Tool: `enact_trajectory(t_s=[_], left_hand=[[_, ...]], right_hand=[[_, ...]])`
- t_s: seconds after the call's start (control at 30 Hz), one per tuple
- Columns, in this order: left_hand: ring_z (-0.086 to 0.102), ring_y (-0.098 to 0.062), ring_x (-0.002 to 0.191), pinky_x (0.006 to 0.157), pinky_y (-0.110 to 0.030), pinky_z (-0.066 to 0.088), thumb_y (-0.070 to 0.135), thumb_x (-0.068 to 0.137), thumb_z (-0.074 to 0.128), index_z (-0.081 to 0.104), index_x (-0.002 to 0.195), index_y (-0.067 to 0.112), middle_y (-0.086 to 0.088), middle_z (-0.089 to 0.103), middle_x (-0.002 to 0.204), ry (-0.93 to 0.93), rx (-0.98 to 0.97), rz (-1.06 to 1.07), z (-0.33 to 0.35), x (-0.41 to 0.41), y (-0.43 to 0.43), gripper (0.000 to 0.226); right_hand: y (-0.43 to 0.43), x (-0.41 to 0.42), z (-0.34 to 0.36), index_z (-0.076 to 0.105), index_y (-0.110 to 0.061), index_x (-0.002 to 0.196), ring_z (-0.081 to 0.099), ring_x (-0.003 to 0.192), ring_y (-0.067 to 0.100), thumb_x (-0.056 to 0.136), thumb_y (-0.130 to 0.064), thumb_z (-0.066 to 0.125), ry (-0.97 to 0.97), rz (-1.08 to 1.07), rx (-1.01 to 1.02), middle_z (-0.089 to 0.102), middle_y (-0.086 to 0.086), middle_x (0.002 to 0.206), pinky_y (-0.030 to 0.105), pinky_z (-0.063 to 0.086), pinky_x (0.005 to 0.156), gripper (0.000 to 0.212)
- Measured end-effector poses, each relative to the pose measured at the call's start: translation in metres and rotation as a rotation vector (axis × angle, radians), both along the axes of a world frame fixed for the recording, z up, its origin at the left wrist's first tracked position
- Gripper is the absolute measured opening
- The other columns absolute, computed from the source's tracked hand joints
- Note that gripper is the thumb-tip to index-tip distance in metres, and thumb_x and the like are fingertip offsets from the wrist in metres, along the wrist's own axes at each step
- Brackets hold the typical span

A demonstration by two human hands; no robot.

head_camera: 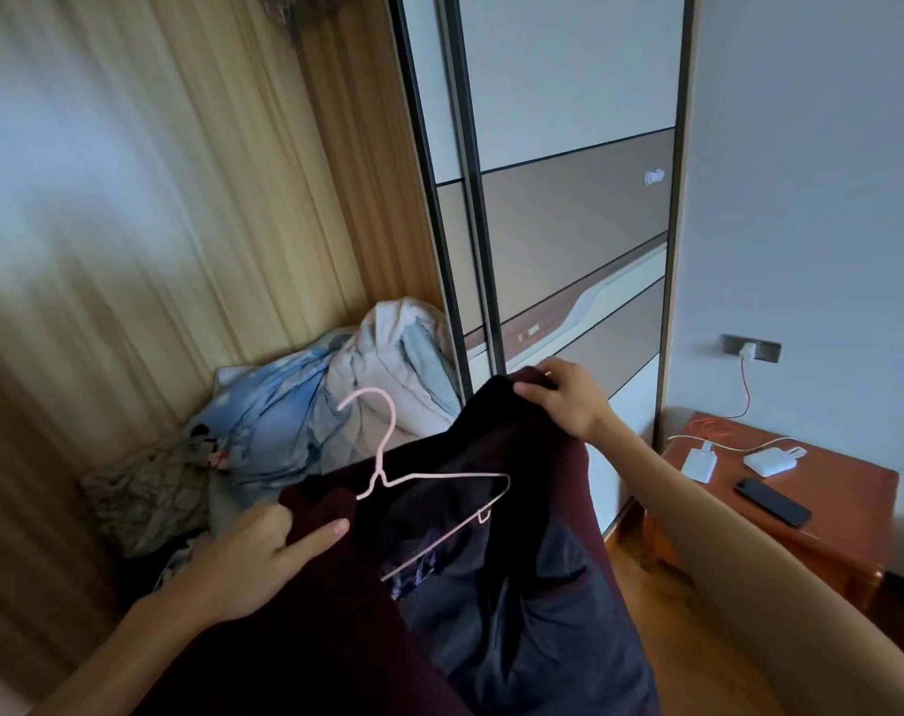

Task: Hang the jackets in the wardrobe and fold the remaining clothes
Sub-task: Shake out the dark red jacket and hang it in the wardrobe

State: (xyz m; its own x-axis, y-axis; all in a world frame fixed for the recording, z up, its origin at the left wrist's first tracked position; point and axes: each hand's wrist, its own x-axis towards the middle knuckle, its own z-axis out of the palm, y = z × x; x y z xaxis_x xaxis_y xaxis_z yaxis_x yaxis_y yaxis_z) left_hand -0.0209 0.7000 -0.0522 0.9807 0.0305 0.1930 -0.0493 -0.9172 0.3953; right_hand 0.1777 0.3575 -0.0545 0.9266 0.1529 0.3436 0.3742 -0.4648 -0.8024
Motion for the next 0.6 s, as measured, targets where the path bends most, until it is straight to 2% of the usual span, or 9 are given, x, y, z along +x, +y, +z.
enact_trajectory(t_s=[0.07, 0.13, 0.23, 0.27, 0.33, 0.4, 0.5, 0.57, 0.6], left_hand=[[0.036, -0.007, 0.04, 0.052, -0.032, 0.036, 0.076, 0.073, 0.055, 0.027, 0.05, 0.02, 0.008, 0.03, 0.041, -0.028, 0.024, 0.007, -0.006, 0.007, -0.013, 0.067], [0.039, -0.007, 0.041, 0.053, -0.036, 0.039, 0.082, 0.076, 0.05, 0.028, 0.049, 0.019, 0.007, 0.031, 0.043, -0.073, -0.003, -0.013, -0.009, 0.014, -0.021, 0.071], [0.048, -0.01, 0.041, 0.053, -0.042, 0.043, 0.087, 0.075, 0.048, 0.036, 0.049, 0.014, 0.003, 0.043, 0.043, -0.176, -0.105, -0.013, -0.004, 0.019, -0.013, 0.078], [0.054, -0.014, 0.044, 0.053, -0.043, 0.045, 0.085, 0.075, 0.048, 0.042, 0.05, 0.01, -0.001, 0.05, 0.045, -0.209, -0.13, 0.001, 0.0, 0.017, -0.006, 0.08], [0.058, -0.017, 0.046, 0.052, -0.043, 0.047, 0.083, 0.08, 0.048, 0.049, 0.051, 0.008, -0.003, 0.057, 0.048, -0.315, -0.13, 0.022, 0.011, 0.01, 0.011, 0.08], [0.058, -0.011, 0.045, 0.05, -0.039, 0.047, 0.081, 0.084, 0.045, 0.053, 0.05, 0.011, 0.002, 0.057, 0.047, -0.43, -0.041, 0.054, 0.021, 0.002, 0.025, 0.078], [0.063, -0.006, 0.053, 0.055, -0.034, 0.05, 0.075, 0.089, 0.045, 0.062, 0.057, 0.016, 0.008, 0.063, 0.055, -0.585, 0.134, 0.126, 0.031, -0.006, 0.037, 0.069], [0.065, -0.01, 0.056, 0.057, -0.037, 0.052, 0.073, 0.09, 0.046, 0.065, 0.06, 0.013, 0.006, 0.065, 0.058, -0.648, 0.172, 0.16, 0.041, -0.007, 0.043, 0.07], [0.064, -0.011, 0.055, 0.056, -0.038, 0.051, 0.073, 0.09, 0.046, 0.063, 0.059, 0.012, 0.005, 0.064, 0.057, -0.682, 0.181, 0.169, 0.047, -0.007, 0.047, 0.071]], right_hand=[[0.027, -0.021, 0.016, 0.062, -0.017, 0.082, 0.061, 0.075, 0.014, 0.087, -0.028, 0.074, -0.016, 0.138, 0.064, 0.065, -0.002, 0.076, 0.022, 0.049, 0.074, 0.017], [0.062, -0.051, 0.023, 0.062, -0.012, 0.083, 0.058, 0.072, 0.011, 0.088, -0.026, 0.074, -0.015, 0.333, 0.141, 0.063, -0.001, 0.076, 0.03, 0.048, 0.076, 0.019], [0.097, -0.089, 0.027, 0.045, -0.014, 0.071, 0.043, 0.063, 0.006, 0.096, -0.028, 0.064, -0.013, 0.526, 0.121, 0.042, -0.004, 0.067, 0.022, 0.039, 0.065, 0.034], [0.098, -0.093, 0.029, 0.043, -0.013, 0.07, 0.044, 0.062, 0.007, 0.099, -0.03, 0.058, 0.01, 0.569, 0.093, 0.04, -0.002, 0.066, 0.022, 0.041, 0.065, 0.037], [0.093, -0.092, 0.037, 0.056, -0.006, 0.074, 0.059, 0.071, 0.008, 0.103, -0.03, 0.048, 0.094, 0.675, 0.057, 0.055, 0.002, 0.072, 0.022, 0.049, 0.075, 0.038], [0.084, -0.082, 0.042, 0.064, -0.003, 0.077, 0.061, 0.085, 0.004, 0.104, -0.03, 0.048, 0.068, 0.636, 0.04, 0.064, 0.003, 0.084, 0.017, 0.043, 0.086, 0.041], [0.067, -0.05, 0.047, 0.06, -0.006, 0.075, 0.051, 0.097, 0.005, 0.087, -0.035, 0.052, -0.206, 0.421, 0.023, 0.055, -0.001, 0.093, 0.017, 0.033, 0.087, 0.032], [0.057, -0.03, 0.05, 0.062, -0.021, 0.098, 0.045, 0.112, 0.005, 0.083, -0.037, 0.057, -0.253, 0.335, -0.044, 0.053, -0.009, 0.112, 0.021, 0.031, 0.097, 0.022], [0.054, -0.022, 0.053, 0.059, -0.03, 0.112, 0.045, 0.116, 0.004, 0.087, -0.04, 0.061, -0.214, 0.327, -0.089, 0.052, -0.012, 0.119, 0.022, 0.033, 0.099, 0.027]])
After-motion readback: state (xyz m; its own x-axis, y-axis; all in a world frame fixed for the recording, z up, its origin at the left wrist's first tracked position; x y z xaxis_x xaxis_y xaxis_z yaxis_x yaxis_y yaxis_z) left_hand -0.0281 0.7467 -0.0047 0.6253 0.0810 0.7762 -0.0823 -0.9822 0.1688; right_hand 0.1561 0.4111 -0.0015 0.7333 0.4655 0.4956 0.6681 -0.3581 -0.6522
